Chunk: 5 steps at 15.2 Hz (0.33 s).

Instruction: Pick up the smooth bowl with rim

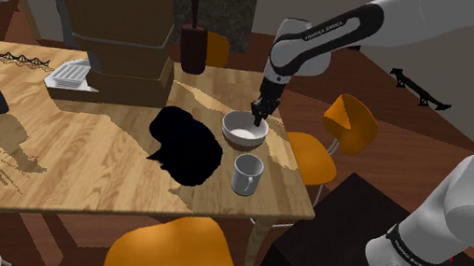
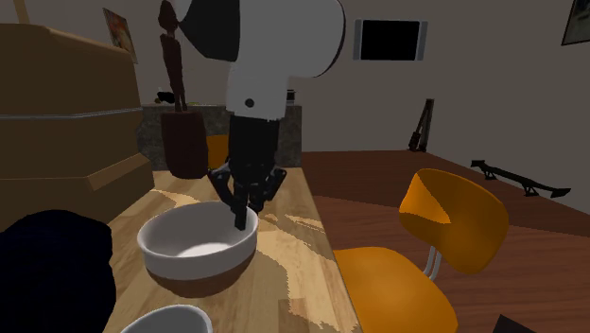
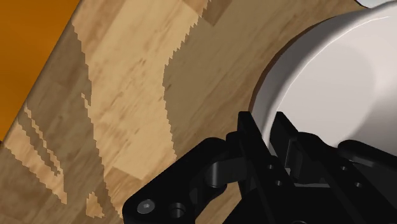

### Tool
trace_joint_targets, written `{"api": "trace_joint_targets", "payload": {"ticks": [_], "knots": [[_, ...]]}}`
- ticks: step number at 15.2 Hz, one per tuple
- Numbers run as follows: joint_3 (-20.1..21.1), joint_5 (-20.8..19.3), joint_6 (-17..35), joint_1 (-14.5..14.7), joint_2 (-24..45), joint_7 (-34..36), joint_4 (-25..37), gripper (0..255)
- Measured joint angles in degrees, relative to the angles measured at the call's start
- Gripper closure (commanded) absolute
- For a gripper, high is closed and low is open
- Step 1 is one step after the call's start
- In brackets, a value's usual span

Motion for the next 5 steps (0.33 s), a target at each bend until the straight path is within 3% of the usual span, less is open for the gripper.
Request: {"api": "trace_joint_targets", "payload": {"ticks": [5], "knots": [[-0.2, -0.6, -3.1, 0.0, -1.9, 0.8, 1.3, 255]]}}
